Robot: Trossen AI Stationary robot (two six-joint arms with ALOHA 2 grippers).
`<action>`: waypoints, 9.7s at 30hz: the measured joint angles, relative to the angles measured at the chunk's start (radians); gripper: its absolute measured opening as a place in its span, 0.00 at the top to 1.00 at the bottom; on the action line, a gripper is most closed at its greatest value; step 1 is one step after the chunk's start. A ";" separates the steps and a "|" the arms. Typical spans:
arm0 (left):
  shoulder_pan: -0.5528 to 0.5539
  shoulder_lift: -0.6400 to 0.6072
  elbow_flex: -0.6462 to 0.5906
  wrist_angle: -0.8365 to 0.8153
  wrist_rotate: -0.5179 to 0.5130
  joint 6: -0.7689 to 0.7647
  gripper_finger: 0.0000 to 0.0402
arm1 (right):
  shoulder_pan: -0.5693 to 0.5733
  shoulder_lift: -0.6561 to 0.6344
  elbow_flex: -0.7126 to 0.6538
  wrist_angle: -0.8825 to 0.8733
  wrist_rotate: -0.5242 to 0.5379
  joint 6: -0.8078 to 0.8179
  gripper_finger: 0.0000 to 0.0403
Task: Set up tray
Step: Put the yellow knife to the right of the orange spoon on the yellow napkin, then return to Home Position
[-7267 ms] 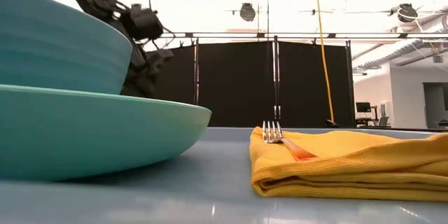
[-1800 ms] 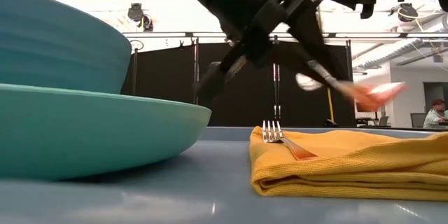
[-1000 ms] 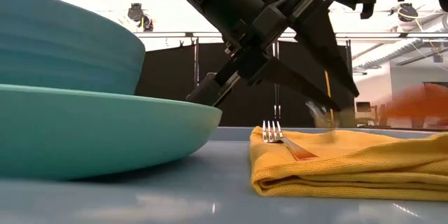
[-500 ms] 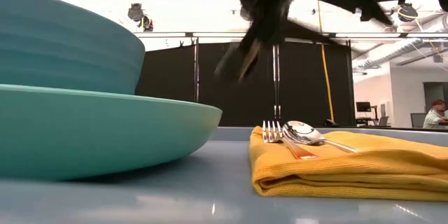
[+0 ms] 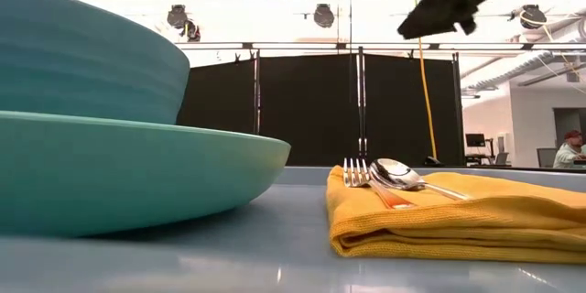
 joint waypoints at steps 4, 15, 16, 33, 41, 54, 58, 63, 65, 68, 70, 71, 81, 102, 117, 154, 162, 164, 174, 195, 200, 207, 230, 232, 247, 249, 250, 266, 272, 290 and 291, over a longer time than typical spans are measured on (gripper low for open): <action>0.010 -0.147 -0.161 0.015 0.006 0.077 0.71 | -0.172 0.158 0.174 -0.108 -0.246 -0.011 0.73; 0.232 -0.691 -1.070 0.679 0.286 0.117 0.71 | -0.460 0.465 0.386 -0.081 -0.609 -0.058 0.73; 0.265 -0.735 -1.139 0.733 0.318 0.115 0.71 | -0.469 0.477 0.390 -0.068 -0.609 -0.057 0.73; 0.637 -0.995 -1.480 0.816 0.702 0.178 0.71 | -0.538 0.586 0.404 -0.026 -0.637 0.027 0.73; 0.722 -0.996 -1.480 0.548 0.731 0.116 0.71 | -0.536 0.661 0.404 -0.029 -0.679 0.040 0.73; 0.743 -1.232 -1.480 0.349 0.613 0.105 0.71 | -0.536 0.660 0.403 -0.005 -0.688 0.026 0.73; 0.746 -1.352 -1.480 0.302 0.590 0.105 0.71 | -0.536 0.660 0.403 -0.007 -0.688 0.057 0.73; 0.745 -1.438 -1.466 0.245 0.590 0.123 0.71 | -0.536 0.671 0.412 -0.020 -0.688 0.108 0.73; 0.745 -1.454 -1.454 0.212 0.588 0.129 0.71 | -0.533 0.699 0.452 -0.086 -0.672 0.107 0.73; 0.745 -1.467 -1.449 0.196 0.588 0.131 0.71 | -0.516 0.771 0.557 -0.220 -0.620 0.089 0.73; 0.745 -1.469 -1.449 0.207 0.589 0.132 0.71 | -0.504 0.837 0.648 -0.317 -0.605 0.077 0.73; 0.745 -1.469 -1.449 0.210 0.589 0.133 0.71 | -0.497 0.877 0.701 -0.374 -0.605 0.073 0.73; 0.745 -1.468 -1.449 0.247 0.589 0.152 0.71 | -0.467 1.239 0.932 -0.844 -0.611 0.126 0.73; 0.745 -1.466 -1.447 0.256 0.588 0.170 0.71 | -0.473 1.242 0.941 -0.586 -0.691 0.289 0.73; 0.745 -1.466 -1.447 0.256 0.588 0.169 0.71 | -0.475 1.259 0.940 -0.574 -0.635 0.292 0.73; 0.745 -1.466 -1.447 0.256 0.588 0.169 0.71 | -0.475 1.298 0.845 -0.489 -0.635 0.263 0.80; 0.745 -1.465 -1.447 0.271 0.579 0.108 0.71 | -0.448 1.296 0.843 -0.479 -0.555 0.152 0.88; 0.745 -1.465 -1.447 0.288 0.580 0.052 0.71 | -0.436 1.286 0.840 -0.472 -0.530 0.126 0.88; 0.745 -1.465 -1.447 0.291 0.580 -0.010 0.71 | -0.281 1.084 0.824 -0.425 -0.453 0.019 0.88; 0.745 -1.465 -1.447 0.292 0.580 -0.009 0.71 | 0.555 0.509 0.251 -0.223 -0.305 1.334 0.88; 0.745 -1.465 -1.447 0.292 0.580 -0.008 0.71 | 0.630 0.617 0.249 -0.217 -0.179 1.560 0.88; 0.745 -1.465 -1.447 0.292 0.580 -0.009 0.71 | 0.734 0.818 0.287 -0.148 -0.137 1.781 0.88; 0.745 -1.465 -1.447 0.292 0.580 -0.010 0.71 | 0.727 1.112 0.545 -0.146 0.041 1.886 0.88; 0.745 -1.466 -1.447 0.294 0.580 -0.009 0.71 | 0.727 1.112 0.545 -0.151 0.041 1.887 0.88; 0.745 -1.465 -1.447 0.292 0.580 -0.009 0.71 | 0.722 1.109 0.612 -0.400 -0.110 1.891 0.88; 0.745 -1.466 -1.447 0.293 0.580 -0.009 0.71 | 0.722 1.116 0.611 -0.403 -0.113 1.892 0.88; 0.745 -1.465 -1.447 0.293 0.580 -0.009 0.71 | 0.722 1.121 0.611 -0.395 -0.115 1.893 0.88; 0.745 -1.465 -1.447 0.292 0.580 -0.008 0.71 | 0.709 1.146 0.611 -0.380 -0.167 1.896 0.88; 0.745 -1.466 -1.447 0.292 0.580 -0.008 0.71 | 0.701 1.148 0.610 -0.371 -0.168 1.893 0.88; 0.745 -1.466 -1.447 0.292 0.580 -0.008 0.71 | 0.701 1.148 0.610 -0.275 -0.136 1.862 0.61; 0.745 -1.466 -1.447 0.292 0.580 -0.008 0.71 | 0.701 1.148 0.610 -0.273 -0.133 1.860 0.61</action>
